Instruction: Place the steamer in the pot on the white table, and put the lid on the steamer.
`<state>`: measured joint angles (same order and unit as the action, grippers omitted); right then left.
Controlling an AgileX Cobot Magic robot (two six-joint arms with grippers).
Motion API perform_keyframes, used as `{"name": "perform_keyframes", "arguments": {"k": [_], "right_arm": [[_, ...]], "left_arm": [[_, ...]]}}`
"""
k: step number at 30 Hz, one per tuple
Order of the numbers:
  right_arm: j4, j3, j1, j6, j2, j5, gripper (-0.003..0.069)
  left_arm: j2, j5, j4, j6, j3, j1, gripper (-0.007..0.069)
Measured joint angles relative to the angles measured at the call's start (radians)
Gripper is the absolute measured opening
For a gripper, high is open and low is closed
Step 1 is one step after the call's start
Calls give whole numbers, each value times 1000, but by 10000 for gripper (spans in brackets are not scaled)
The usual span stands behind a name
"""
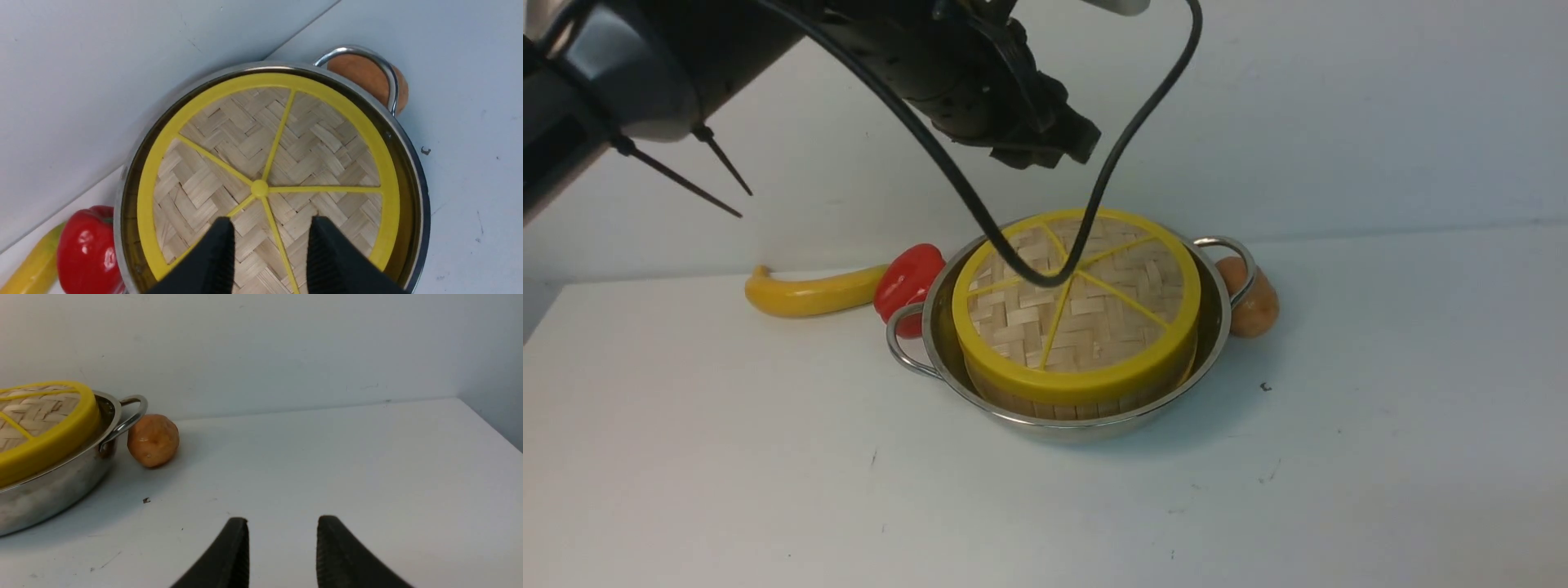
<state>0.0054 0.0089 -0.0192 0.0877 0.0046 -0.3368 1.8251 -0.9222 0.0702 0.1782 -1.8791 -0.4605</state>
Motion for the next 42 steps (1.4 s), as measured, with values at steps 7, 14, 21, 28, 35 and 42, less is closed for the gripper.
{"name": "perform_keyframes", "arguments": {"k": [7, 14, 21, 28, 35, 42], "right_arm": [[0, 0, 0, 0, 0, 0, 248], [0, 0, 0, 0, 0, 0, 248], [0, 0, 0, 0, 0, 0, 248], [0, 0, 0, 0, 0, 0, 248], [0, 0, 0, 0, 0, 0, 248], [0, 0, 0, 0, 0, 0, 248]], "left_arm": [[-179, 23, -23, -103, 2, 0, 241], [-478, -90, -159, -178, 6, 22, 241], [-746, -82, -175, -178, 225, 171, 241], [-1061, 240, -92, -178, 839, 384, 241], [-1368, 489, -58, -178, 1434, 503, 241], [-1680, 612, -56, -183, 1708, 513, 241]]}}
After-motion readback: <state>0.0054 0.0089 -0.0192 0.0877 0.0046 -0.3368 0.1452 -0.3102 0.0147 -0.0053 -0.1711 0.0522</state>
